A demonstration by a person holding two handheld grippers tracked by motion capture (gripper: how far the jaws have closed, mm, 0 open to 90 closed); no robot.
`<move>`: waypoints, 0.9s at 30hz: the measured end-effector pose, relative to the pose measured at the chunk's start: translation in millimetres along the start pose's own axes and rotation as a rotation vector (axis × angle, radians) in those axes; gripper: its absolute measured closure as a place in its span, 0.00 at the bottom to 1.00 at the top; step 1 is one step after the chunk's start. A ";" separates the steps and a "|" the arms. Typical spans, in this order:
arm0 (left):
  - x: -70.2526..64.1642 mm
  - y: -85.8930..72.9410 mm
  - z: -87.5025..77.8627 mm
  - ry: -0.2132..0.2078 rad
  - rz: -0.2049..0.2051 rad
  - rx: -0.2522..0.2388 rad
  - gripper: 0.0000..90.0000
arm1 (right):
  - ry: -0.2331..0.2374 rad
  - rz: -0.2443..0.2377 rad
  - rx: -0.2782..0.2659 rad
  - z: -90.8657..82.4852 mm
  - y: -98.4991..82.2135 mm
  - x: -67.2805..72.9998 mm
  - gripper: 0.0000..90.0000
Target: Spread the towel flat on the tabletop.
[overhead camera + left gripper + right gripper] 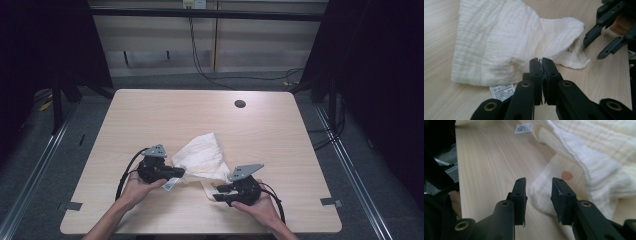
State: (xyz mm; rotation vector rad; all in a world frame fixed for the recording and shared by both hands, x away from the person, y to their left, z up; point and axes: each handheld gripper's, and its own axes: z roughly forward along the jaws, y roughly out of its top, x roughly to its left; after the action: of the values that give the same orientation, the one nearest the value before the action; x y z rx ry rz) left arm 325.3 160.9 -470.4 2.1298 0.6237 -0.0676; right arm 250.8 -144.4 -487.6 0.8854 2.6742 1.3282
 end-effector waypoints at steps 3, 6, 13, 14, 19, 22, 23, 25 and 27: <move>1.0 -0.3 0.5 -0.016 -0.009 -0.010 0.97 | -0.005 -0.016 0.025 8.4 -1.3 2.4 0.70; -0.8 0.9 3.1 -0.020 -0.002 -0.003 0.97 | 0.014 -0.033 0.023 10.3 0.1 2.3 0.68; -1.8 0.8 3.1 -0.019 0.005 -0.002 0.97 | 0.029 -0.032 0.050 18.4 -4.7 3.7 0.64; -1.8 0.8 2.7 -0.020 0.005 -0.004 0.97 | 0.024 -0.025 0.047 18.8 -4.8 4.6 0.66; -2.4 0.8 -1.4 -0.020 0.000 -0.021 0.97 | -0.050 -0.085 0.037 18.8 -7.7 9.7 0.82; -0.3 0.5 -3.3 -0.012 -0.004 -0.026 0.97 | -0.065 -0.079 0.047 18.4 -6.6 8.7 0.90; 0.8 0.0 -3.9 -0.013 -0.005 -0.025 0.97 | -0.074 -0.071 0.057 17.7 -5.9 8.2 0.96; 2.7 -0.3 -5.3 -0.011 -0.008 -0.032 0.97 | -0.066 -0.047 0.062 16.3 -6.0 5.5 0.97; 4.4 0.0 -8.9 -0.007 -0.017 -0.049 0.97 | -0.052 -0.030 0.067 13.3 -6.5 2.0 0.98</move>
State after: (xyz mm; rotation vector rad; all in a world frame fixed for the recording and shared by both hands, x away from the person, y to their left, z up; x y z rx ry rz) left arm 327.6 169.6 -466.3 2.0769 0.6335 -0.0681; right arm 249.6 -136.9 -500.4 0.8692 2.6960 1.1994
